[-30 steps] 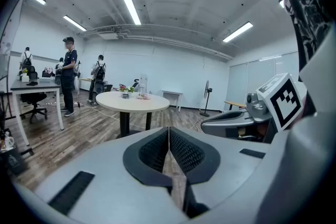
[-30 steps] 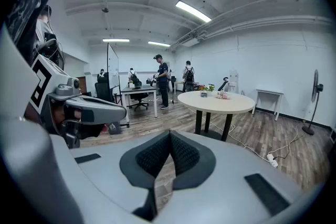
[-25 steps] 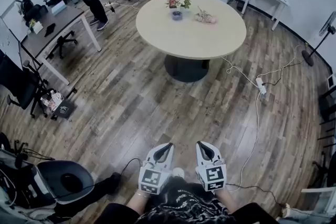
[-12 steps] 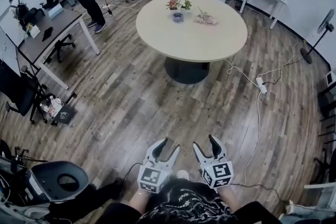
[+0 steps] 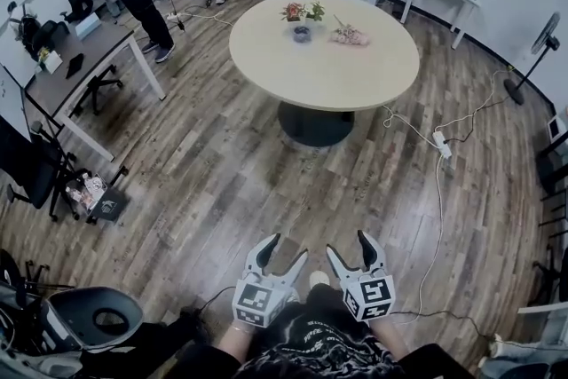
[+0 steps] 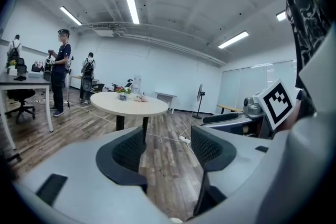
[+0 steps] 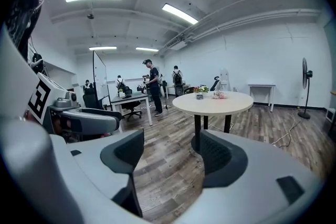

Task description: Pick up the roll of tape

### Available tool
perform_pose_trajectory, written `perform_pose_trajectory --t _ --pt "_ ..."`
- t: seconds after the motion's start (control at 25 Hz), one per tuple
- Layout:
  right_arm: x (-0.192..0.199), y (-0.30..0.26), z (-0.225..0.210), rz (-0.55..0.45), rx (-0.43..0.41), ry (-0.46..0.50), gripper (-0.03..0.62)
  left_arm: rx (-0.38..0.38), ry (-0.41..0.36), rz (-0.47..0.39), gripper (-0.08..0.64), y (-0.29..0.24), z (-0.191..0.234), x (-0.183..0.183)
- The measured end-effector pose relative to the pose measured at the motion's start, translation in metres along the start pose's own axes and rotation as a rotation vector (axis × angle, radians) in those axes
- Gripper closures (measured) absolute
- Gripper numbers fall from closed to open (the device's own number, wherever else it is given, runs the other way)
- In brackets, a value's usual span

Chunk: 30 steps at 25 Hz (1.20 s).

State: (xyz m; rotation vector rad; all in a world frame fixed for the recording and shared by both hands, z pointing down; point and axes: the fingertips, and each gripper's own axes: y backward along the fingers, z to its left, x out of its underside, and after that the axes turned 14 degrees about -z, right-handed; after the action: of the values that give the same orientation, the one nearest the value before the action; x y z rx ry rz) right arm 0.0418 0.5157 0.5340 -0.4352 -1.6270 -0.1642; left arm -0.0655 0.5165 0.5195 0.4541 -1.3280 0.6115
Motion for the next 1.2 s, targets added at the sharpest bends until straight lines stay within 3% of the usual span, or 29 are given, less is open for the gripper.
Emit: perform_pose_trajectory --t 0.12,0.32,0.76,1.04,1.2 --pt "0.004 -0.012 -0.002 0.009 0.004 -0.015 0.278 0.01 0.001 0.011 0.273 -0.008 0.009 0.002" --pt "0.008 -0.056 -0.021 0.004 -0.046 -0.028 0.282 -0.058 0.031 -0.025 0.273 -0.046 0.037 0.001" --pt "-0.032 -0.204 -0.128 0.014 -0.213 0.007 0.29 -0.193 -0.008 -0.014 0.273 -0.191 0.091 -0.025" --pt "-0.053 -0.268 -0.19 0.01 -0.249 0.04 0.291 -0.23 0.002 -0.005 0.273 -0.276 0.112 -0.026" --pt "-0.048 -0.285 -0.221 0.052 -0.232 0.076 0.298 -0.213 -0.009 0.016 0.273 -0.312 0.114 -0.021"
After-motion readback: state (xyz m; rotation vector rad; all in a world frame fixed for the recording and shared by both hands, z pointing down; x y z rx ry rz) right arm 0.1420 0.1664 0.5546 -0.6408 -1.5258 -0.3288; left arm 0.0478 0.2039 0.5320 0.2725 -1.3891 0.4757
